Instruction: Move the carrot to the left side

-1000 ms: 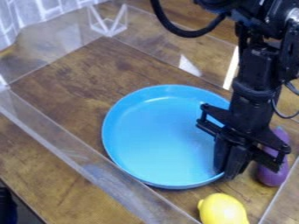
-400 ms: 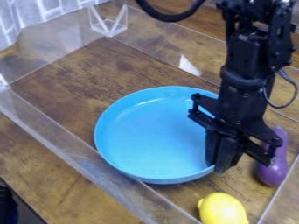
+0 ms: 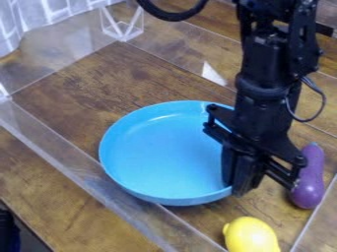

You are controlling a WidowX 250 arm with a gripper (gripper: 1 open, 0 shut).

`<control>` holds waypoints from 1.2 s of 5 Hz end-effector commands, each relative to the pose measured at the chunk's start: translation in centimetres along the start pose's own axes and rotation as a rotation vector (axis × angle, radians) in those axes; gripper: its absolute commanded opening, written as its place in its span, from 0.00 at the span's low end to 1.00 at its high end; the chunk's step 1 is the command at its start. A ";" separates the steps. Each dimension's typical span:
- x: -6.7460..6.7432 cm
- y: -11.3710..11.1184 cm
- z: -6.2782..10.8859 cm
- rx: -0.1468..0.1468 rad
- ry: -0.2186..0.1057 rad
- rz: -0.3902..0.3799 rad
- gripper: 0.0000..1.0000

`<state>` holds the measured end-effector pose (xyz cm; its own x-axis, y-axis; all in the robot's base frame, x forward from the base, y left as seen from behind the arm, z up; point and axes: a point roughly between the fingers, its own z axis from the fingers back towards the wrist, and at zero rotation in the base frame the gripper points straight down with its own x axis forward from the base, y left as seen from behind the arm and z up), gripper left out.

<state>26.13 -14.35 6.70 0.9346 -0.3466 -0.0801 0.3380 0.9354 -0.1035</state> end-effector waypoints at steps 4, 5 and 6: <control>-0.5 1.3 1.3 -0.029 -0.057 0.062 1.00; -0.8 0.5 0.8 -0.041 -0.063 0.088 1.00; -0.7 0.7 0.1 -0.045 -0.060 0.057 1.00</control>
<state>25.29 -13.32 5.55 0.9544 -0.2891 -0.0738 0.2772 0.9507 -0.1393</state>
